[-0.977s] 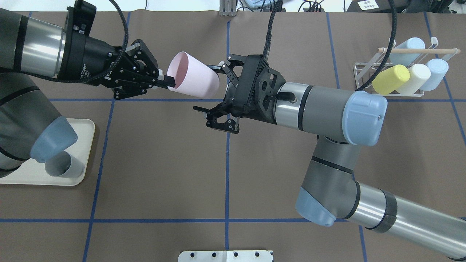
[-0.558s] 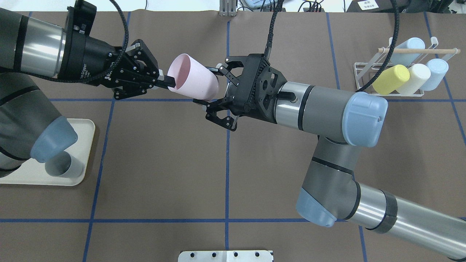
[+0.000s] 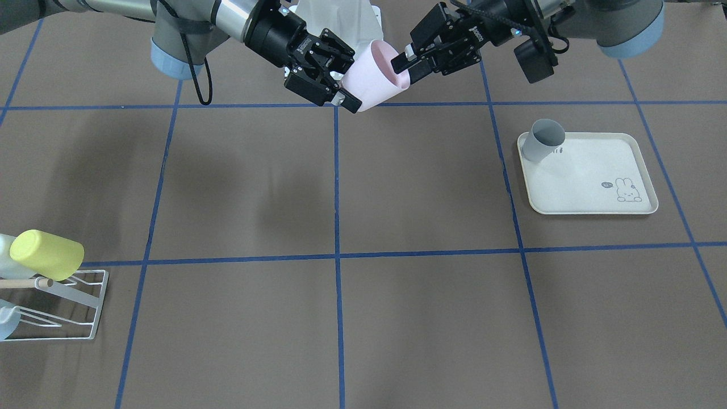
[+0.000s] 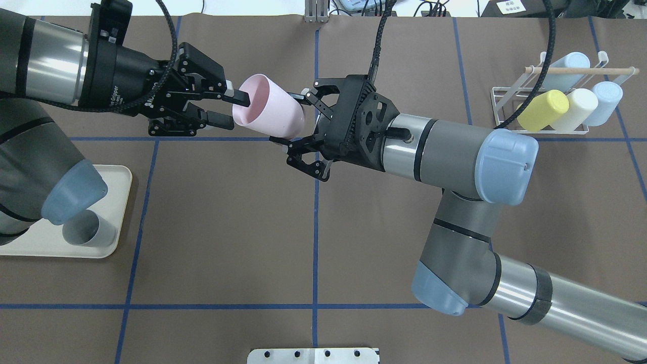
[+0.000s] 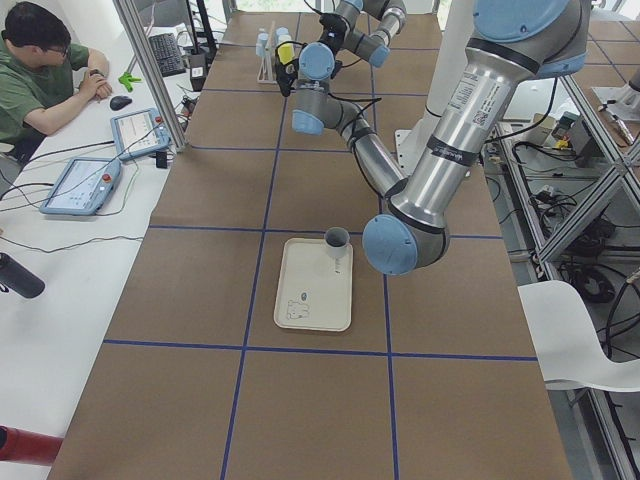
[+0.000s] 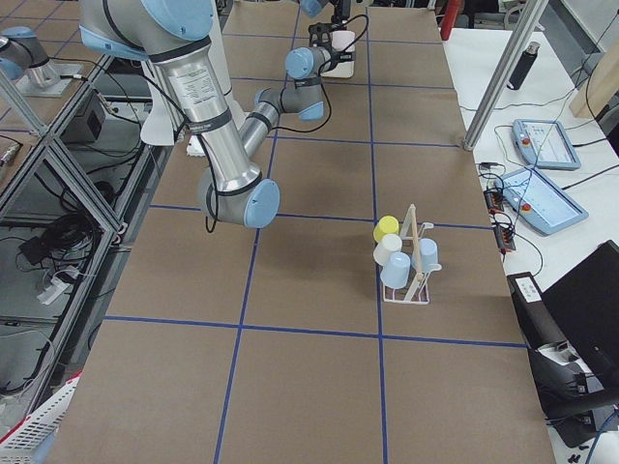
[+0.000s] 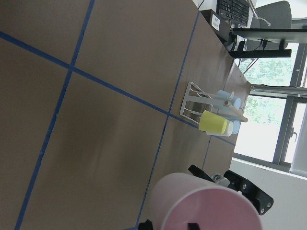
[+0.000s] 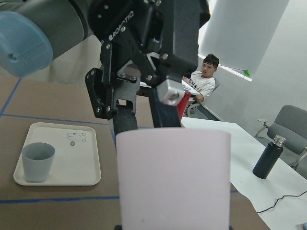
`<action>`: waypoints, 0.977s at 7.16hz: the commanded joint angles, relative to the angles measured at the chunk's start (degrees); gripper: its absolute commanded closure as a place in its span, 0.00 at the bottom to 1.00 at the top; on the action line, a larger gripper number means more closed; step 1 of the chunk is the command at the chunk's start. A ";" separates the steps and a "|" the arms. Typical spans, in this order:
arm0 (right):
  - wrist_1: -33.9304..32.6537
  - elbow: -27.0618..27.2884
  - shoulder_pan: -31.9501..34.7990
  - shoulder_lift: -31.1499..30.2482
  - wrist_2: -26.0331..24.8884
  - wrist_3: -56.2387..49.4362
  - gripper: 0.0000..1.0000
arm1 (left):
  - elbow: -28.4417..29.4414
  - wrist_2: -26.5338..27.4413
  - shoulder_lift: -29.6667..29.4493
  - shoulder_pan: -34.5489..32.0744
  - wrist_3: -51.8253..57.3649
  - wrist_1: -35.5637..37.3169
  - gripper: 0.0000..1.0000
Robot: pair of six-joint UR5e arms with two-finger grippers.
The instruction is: Transfer IKEA cup to right arm and place on rack
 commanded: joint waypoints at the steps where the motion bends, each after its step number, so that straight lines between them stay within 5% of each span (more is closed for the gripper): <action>1: -0.09 0.04 0.15 0.01 -0.16 0.78 0.55 | -0.01 0.19 0.52 -1.05 0.22 0.18 0.00; 3: -1.83 0.13 1.12 -0.34 -3.83 2.63 0.49 | 0.35 0.01 6.81 -4.03 8.51 0.35 0.00; 7: -34.64 12.32 7.17 -0.52 -2.63 3.43 0.51 | -0.01 0.10 18.68 -9.74 32.59 9.65 0.00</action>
